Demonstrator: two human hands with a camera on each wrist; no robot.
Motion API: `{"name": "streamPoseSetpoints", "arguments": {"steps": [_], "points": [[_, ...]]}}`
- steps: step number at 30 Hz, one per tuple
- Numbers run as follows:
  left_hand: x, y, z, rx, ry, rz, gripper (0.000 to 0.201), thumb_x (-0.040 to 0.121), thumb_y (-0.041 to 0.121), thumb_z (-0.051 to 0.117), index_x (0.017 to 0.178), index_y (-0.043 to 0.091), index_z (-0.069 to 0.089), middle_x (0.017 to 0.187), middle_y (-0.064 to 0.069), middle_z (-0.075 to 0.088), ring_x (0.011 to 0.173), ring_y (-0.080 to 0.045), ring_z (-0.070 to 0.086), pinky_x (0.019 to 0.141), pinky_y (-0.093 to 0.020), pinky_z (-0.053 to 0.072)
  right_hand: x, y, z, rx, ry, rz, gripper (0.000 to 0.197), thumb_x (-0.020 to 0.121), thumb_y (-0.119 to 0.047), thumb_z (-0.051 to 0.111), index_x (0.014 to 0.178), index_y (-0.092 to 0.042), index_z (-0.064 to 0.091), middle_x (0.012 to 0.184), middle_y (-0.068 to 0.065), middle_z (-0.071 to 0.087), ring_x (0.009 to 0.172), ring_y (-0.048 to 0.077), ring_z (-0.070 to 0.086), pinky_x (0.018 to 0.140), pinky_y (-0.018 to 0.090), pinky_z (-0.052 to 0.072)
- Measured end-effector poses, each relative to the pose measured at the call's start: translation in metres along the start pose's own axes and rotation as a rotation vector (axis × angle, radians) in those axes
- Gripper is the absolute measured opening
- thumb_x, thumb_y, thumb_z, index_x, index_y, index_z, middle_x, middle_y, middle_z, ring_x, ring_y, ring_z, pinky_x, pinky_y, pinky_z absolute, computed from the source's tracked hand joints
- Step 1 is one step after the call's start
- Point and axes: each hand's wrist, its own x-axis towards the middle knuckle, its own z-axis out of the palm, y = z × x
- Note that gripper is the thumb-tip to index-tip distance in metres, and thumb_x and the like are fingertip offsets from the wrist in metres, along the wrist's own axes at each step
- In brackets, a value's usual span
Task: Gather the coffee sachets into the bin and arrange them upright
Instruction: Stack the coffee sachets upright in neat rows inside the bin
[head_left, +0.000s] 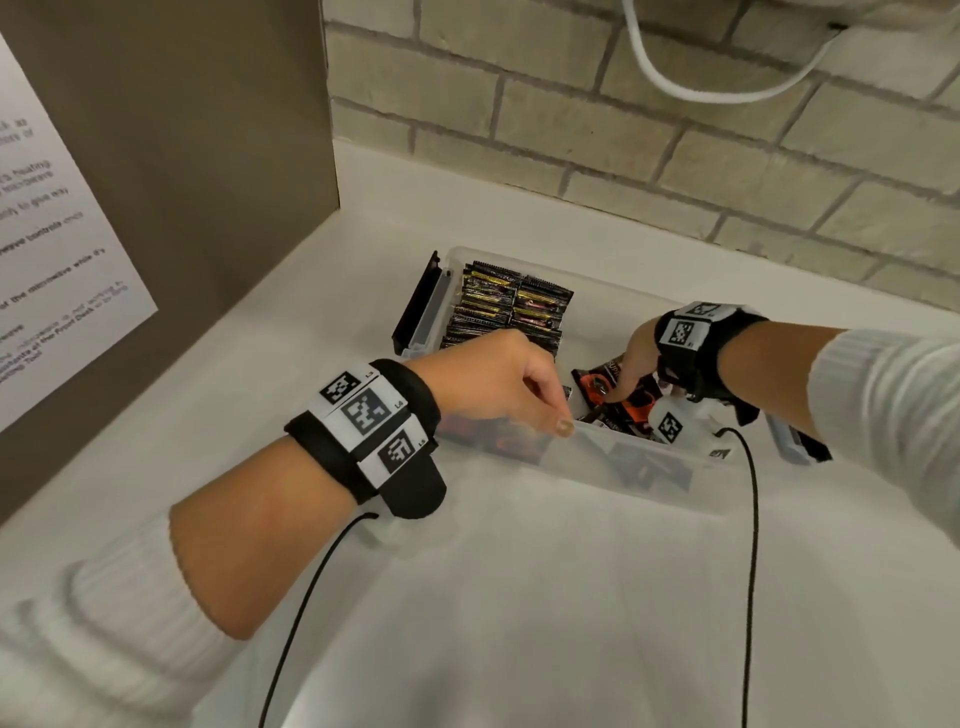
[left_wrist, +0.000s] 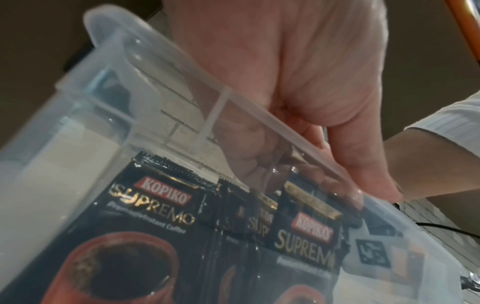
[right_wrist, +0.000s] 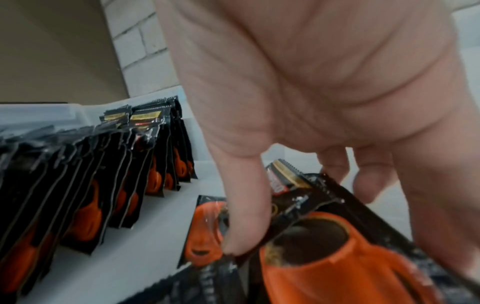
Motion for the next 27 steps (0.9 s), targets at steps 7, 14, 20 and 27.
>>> {"name": "streamPoseSetpoints", "arguments": {"steps": [7,14,20,27], "points": [[0.0,0.0,-0.001,0.002,-0.016,0.0,0.013,0.073,0.021,0.076,0.085,0.014,0.075,0.073,0.014,0.061,0.064,0.007,0.055,0.063,-0.005,0.04,0.005,0.015,-0.007,0.054,0.029,-0.037,0.042,0.072,-0.02,0.079,0.108,-0.004,0.064,0.075,0.007,0.06,0.072,0.024,0.058,0.077,0.035,0.049],[0.001,0.005,-0.003,0.126,-0.05,-0.028,0.014,0.076,0.024,0.074,0.088,0.015,0.074,0.077,0.015,0.063,0.061,0.011,0.054,0.059,-0.002,0.038,-0.026,0.043,-0.028,0.186,0.21,-0.205,0.04,0.082,-0.007,0.066,0.119,0.004,0.056,0.114,0.018,0.059,0.082,0.028,0.058,0.073,0.03,0.05],[0.001,0.025,-0.012,-0.076,0.347,0.009,0.03,0.092,0.034,0.052,0.113,0.014,0.059,0.106,0.0,0.063,0.087,-0.007,0.06,0.077,-0.015,0.05,-0.07,0.055,-0.006,1.022,-0.024,-0.626,0.03,0.082,0.014,0.054,0.103,-0.005,0.062,0.085,0.006,0.073,0.073,0.019,0.071,0.071,0.029,0.059],[0.008,0.037,-0.003,-0.869,0.001,-0.081,0.058,0.093,0.057,0.028,0.137,0.021,0.042,0.132,-0.01,0.056,0.12,-0.026,0.056,0.1,-0.045,0.045,-0.087,0.013,0.034,1.403,0.078,-0.893,0.046,0.079,0.019,0.053,0.121,-0.002,0.055,0.108,0.014,0.067,0.098,0.024,0.065,0.088,0.032,0.055]]}}
